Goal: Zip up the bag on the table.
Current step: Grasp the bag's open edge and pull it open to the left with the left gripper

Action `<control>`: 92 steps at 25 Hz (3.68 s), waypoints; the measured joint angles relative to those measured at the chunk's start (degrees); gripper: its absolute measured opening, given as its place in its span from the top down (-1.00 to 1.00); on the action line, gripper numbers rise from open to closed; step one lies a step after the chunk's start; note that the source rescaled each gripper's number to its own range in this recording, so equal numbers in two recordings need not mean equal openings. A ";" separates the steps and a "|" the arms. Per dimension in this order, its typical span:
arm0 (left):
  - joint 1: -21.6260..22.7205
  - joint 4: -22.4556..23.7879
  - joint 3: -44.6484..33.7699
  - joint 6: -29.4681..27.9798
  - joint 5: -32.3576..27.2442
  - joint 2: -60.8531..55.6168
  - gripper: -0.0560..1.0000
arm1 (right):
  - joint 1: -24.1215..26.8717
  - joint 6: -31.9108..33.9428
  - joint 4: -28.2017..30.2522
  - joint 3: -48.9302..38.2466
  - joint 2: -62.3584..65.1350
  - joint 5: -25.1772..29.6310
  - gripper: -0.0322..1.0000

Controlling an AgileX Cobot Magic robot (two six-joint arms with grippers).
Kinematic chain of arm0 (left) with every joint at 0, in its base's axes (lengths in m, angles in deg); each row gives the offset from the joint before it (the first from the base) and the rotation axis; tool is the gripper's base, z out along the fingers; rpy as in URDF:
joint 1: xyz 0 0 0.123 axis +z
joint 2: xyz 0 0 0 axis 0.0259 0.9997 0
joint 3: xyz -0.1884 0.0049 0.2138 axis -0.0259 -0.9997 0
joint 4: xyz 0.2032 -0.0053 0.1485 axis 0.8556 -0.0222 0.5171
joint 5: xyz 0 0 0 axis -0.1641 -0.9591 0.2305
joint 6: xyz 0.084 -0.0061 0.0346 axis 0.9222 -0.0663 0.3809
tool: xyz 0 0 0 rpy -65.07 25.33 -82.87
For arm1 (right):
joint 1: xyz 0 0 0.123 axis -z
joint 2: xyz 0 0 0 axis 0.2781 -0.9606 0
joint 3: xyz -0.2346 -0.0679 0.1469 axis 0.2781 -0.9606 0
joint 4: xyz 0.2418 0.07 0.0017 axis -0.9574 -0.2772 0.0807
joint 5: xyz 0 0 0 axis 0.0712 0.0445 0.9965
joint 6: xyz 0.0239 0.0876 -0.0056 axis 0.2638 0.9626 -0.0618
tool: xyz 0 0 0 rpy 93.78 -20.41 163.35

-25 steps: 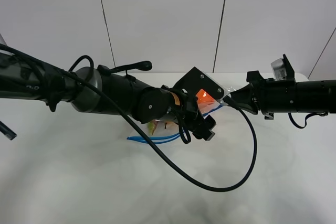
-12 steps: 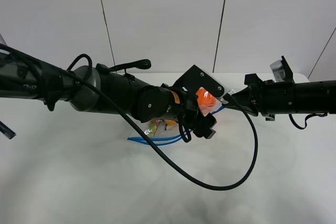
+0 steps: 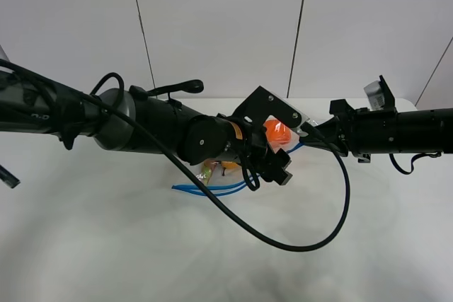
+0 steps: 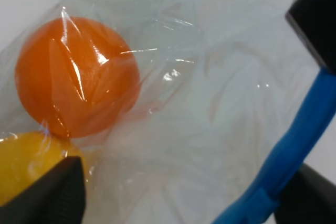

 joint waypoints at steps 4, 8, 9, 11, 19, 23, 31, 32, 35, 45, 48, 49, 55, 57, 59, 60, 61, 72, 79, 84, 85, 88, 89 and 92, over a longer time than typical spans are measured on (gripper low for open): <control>0.00 0.00 0.00 -0.05 0.11 0.00 -0.49 | 0.00 0.00 0.00 0.00 0.00 0.00 0.94; 0.00 0.00 0.00 -0.05 0.11 0.00 -0.31 | 0.00 0.00 -0.07 0.00 0.00 -0.15 0.94; 0.00 0.00 0.00 -0.05 0.11 0.00 -0.20 | 0.00 0.00 -0.12 0.00 0.00 -0.23 0.94; -0.06 0.00 0.00 -0.05 0.11 0.00 0.13 | 0.00 0.00 -0.29 0.00 0.00 -0.33 0.94; -0.06 0.00 0.00 0.08 0.36 0.00 0.86 | 0.00 -0.05 -0.50 0.07 0.00 -0.38 0.94; -0.06 0.05 0.00 0.36 0.42 0.00 0.89 | 0.00 -0.05 -0.50 0.07 0.00 -0.38 0.94; -0.06 0.05 0.00 0.40 0.42 0.00 0.89 | 0.00 -0.05 -0.50 0.07 0.00 -0.38 0.94; -0.06 0.05 0.00 0.40 0.42 0.00 0.89 | 0.00 -0.05 -0.50 0.07 0.00 -0.38 0.94; -0.06 0.05 0.00 1.34 0.42 0.00 0.89 | 0.00 -0.05 -0.50 0.07 0.00 -0.38 0.94; 1.00 0.05 0.00 3.91 0.42 0.00 0.89 | 0.00 -0.05 -0.50 0.07 0.00 -0.45 0.94; 2.47 0.05 0.00 4.08 -0.21 0.00 0.89 | 0.00 -0.05 -0.67 0.07 0.00 -0.49 0.94; 2.87 0.05 0.00 4.12 -0.39 0.00 0.89 | 0.00 -0.05 -0.67 0.07 0.00 -0.49 0.94; 4.20 0.05 0.00 4.96 -1.41 0.00 0.89 | 0.00 -0.05 -0.67 0.07 0.00 -0.56 0.94; 4.62 0.13 0.00 5.18 -1.68 0.00 0.89 | 0.00 -0.05 -0.72 0.07 0.00 -0.56 0.94; 5.20 0.23 0.00 5.67 -2.34 0.00 0.89 | 0.00 -0.05 -0.72 0.07 0.00 -0.56 0.94; 5.52 0.23 0.00 6.10 -2.85 0.00 0.89 | 0.00 -0.05 -0.72 0.07 0.00 -0.56 0.94; 5.97 0.23 0.00 6.75 -2.85 0.00 0.89 | 0.00 -0.05 -0.72 0.07 0.00 -0.56 0.94; 11.21 0.23 0.00 10.54 -5.75 0.00 0.89 | 0.00 -0.05 -0.72 0.07 0.00 -0.66 0.94; 14.05 0.23 0.00 13.02 -7.32 0.00 0.89 | 0.00 -0.05 -0.72 0.07 0.00 -0.80 0.94; 15.71 0.23 0.00 14.80 -7.38 0.00 0.89 | 0.00 -0.05 -0.72 0.07 0.00 -0.93 0.94; 15.95 0.23 0.00 15.06 -7.38 0.00 0.89 | 0.00 -0.05 -0.72 0.07 0.00 -0.98 0.94; 16.43 0.32 0.00 15.41 -7.38 0.00 0.89 | 0.00 -0.05 -0.72 0.07 0.00 -1.00 0.94; 16.57 0.63 0.00 15.42 -7.38 0.00 0.89 | 0.00 -0.10 -0.72 0.07 0.00 -1.00 0.94; 17.15 2.04 0.00 15.47 -7.38 0.00 0.89 | 0.00 -0.26 -0.72 0.07 0.00 -1.00 0.94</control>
